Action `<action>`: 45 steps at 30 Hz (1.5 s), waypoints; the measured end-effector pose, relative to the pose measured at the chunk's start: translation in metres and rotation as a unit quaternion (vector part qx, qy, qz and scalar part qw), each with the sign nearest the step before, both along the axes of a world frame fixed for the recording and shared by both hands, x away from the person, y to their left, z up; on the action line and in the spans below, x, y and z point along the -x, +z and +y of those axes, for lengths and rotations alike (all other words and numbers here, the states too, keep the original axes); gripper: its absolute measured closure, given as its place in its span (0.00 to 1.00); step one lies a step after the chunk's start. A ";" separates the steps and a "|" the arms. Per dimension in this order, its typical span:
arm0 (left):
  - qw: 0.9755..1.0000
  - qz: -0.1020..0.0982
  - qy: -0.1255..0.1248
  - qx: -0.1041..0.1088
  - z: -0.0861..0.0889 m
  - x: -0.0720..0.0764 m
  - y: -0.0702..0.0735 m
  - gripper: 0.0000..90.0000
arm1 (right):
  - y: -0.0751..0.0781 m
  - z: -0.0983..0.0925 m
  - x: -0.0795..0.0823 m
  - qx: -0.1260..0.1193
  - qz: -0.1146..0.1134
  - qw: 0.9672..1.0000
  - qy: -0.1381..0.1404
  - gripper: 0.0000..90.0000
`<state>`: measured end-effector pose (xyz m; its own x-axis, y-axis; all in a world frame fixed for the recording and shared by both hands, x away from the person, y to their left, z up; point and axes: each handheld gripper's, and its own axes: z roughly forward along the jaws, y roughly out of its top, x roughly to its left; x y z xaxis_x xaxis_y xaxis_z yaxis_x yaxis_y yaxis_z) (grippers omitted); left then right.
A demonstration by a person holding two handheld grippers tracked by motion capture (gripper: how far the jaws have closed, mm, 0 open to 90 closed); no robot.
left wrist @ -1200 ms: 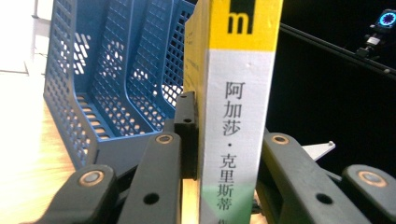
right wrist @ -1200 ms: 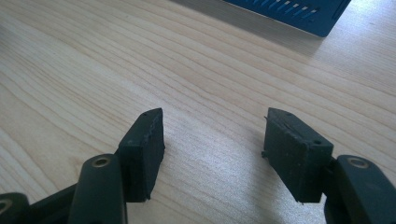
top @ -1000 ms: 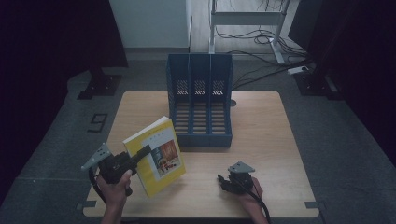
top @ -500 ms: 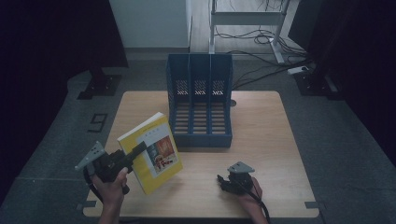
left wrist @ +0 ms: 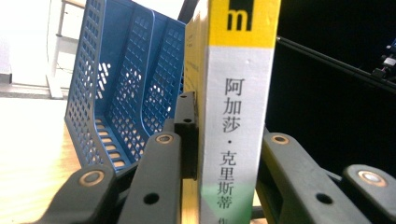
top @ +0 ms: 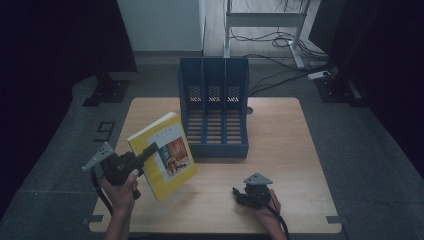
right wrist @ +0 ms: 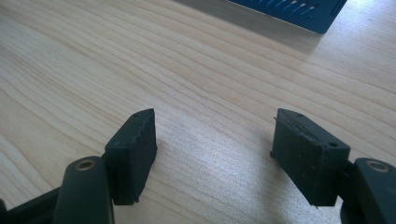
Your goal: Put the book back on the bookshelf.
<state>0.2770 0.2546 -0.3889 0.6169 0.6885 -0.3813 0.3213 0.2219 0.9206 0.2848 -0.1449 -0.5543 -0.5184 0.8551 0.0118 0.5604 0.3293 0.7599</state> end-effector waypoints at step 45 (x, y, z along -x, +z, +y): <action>1.000 -0.004 0.005 -0.003 -0.010 -0.037 0.040 0.84 | 0.000 -0.001 -0.001 0.001 0.000 1.000 -0.022 0.33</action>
